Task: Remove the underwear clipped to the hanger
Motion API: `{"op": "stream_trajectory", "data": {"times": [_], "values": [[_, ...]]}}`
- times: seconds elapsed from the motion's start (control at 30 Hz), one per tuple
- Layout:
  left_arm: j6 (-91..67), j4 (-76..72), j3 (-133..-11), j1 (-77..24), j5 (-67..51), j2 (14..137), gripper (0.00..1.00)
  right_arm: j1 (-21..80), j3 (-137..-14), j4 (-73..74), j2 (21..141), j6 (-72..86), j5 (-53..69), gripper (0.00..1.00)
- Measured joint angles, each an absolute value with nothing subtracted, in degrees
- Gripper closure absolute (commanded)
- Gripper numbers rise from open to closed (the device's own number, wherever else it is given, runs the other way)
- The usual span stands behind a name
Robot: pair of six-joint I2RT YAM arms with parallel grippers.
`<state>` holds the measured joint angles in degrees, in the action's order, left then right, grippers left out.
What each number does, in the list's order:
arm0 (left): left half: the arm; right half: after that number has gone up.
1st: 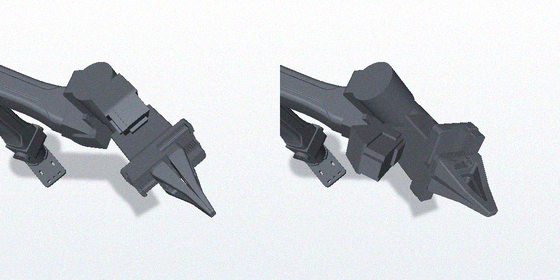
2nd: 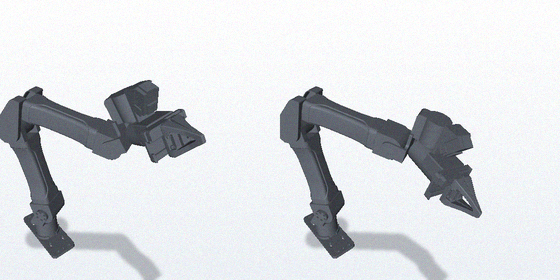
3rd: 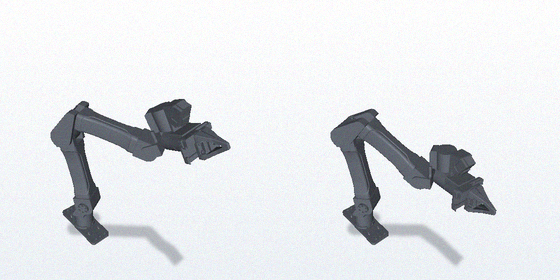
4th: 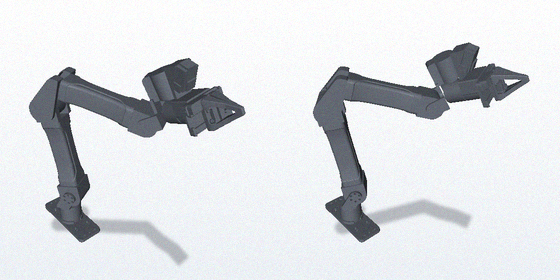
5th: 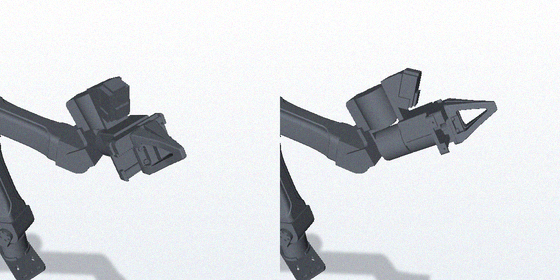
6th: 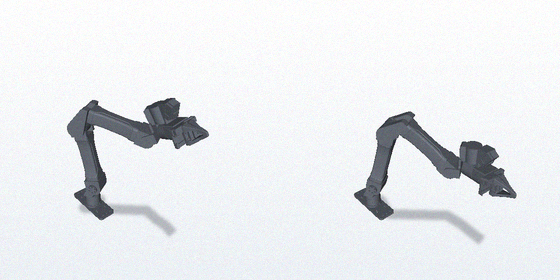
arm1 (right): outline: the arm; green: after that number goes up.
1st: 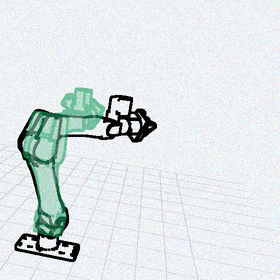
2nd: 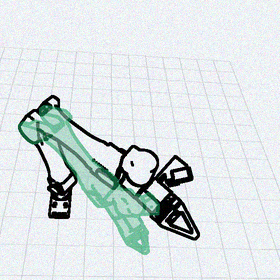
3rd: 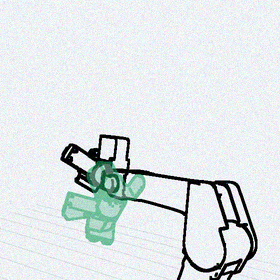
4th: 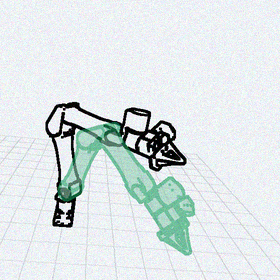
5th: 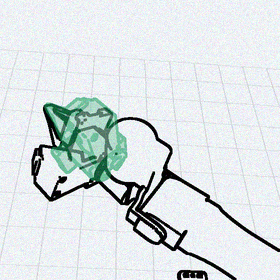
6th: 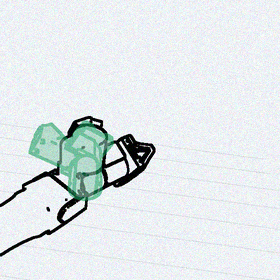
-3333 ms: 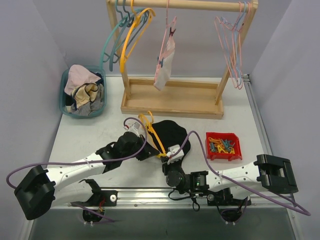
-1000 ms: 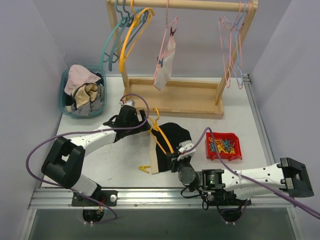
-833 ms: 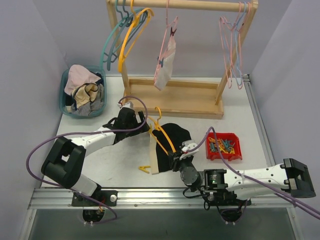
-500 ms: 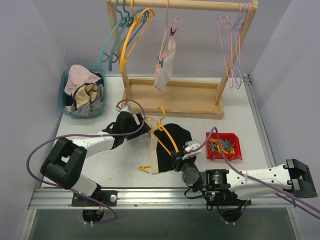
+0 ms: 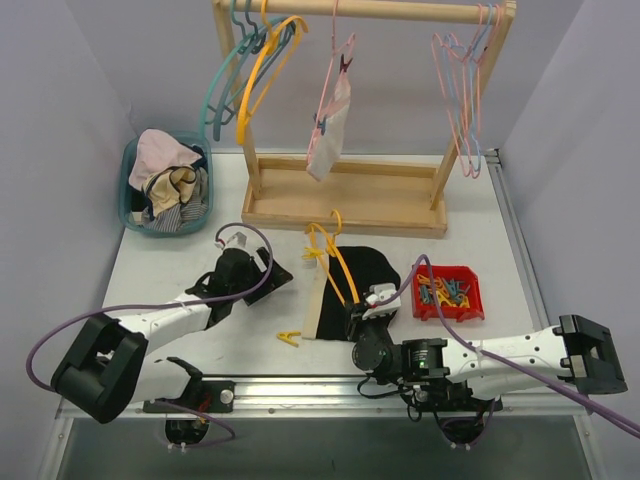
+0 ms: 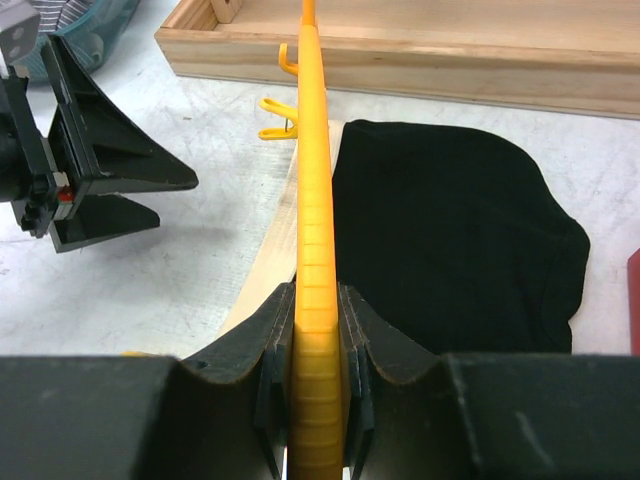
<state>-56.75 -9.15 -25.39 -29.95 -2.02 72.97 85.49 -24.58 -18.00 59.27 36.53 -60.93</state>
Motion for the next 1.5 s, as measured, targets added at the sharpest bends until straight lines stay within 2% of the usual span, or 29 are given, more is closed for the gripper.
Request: {"op": "stream_trajectory", "data": {"times": [0.03,0.13,0.3,0.83,0.9,0.93,1.03,1.07,1.17,1.27,1.37,1.4,1.43,1.5], "values": [[-56.82,-9.17,-25.39,-29.95,-2.0,72.51,0.03,85.49,-24.58,-18.0,59.27,36.53,-60.9,1.0],[-57.01,-9.04,-26.15,-29.91,-1.93,72.18,0.06,85.49,-24.58,-18.11,59.09,36.4,-60.77,1.0],[-57.56,-9.98,-31.88,-29.65,-3.55,75.75,0.06,85.49,-24.58,-18.17,57.89,35.94,-60.29,1.0],[-72.88,-28.03,-37.58,-26.83,-16.67,93.8,0.06,85.56,-24.56,-20.43,58.87,34.06,-59.16,1.0],[-74.39,-29.74,-37.58,-26.37,-17.41,94.96,0.05,85.56,-24.56,-20.45,58.87,34.04,-59.16,1.0],[-74.83,-30.63,-37.58,-26.13,-17.65,95.5,0.0,85.56,-24.56,-20.47,58.87,34.04,-59.13,1.0],[-76.42,-33.04,-37.6,-25.65,-18.39,97.19,0.12,85.6,-24.56,-20.51,58.87,34.02,-59.13,1.0],[-76.84,-34.04,-37.67,-25.5,-18.74,97.91,0.21,85.58,-24.56,-20.53,58.87,34.0,-59.13,1.0],[-78.15,-36.93,-37.89,-25.34,-19.79,100.4,0.31,85.6,-24.56,-20.58,58.87,33.82,-59.11,1.0],[-79.42,-38.72,-37.89,-25.3,-20.56,102.06,0.49,85.6,-24.53,-20.6,58.81,33.67,-59.13,1.0],[-80.01,-40.34,-37.89,-25.17,-21.3,102.8,0.74,85.6,-24.53,-20.6,58.76,33.36,-59.16,1.0],[-80.36,-40.82,-37.89,-25.08,-21.47,102.96,0.91,85.58,-24.53,-20.6,58.76,33.32,-59.16,1.0],[-80.68,-41.21,-37.85,-24.99,-21.63,103.11,0.97,85.58,-24.53,-20.6,58.74,33.19,-59.18,1.0],[-80.64,-41.76,-37.74,-24.75,-21.91,103.24,0.97,85.58,-24.53,-20.6,58.7,33.12,-59.18,1.0]]}}
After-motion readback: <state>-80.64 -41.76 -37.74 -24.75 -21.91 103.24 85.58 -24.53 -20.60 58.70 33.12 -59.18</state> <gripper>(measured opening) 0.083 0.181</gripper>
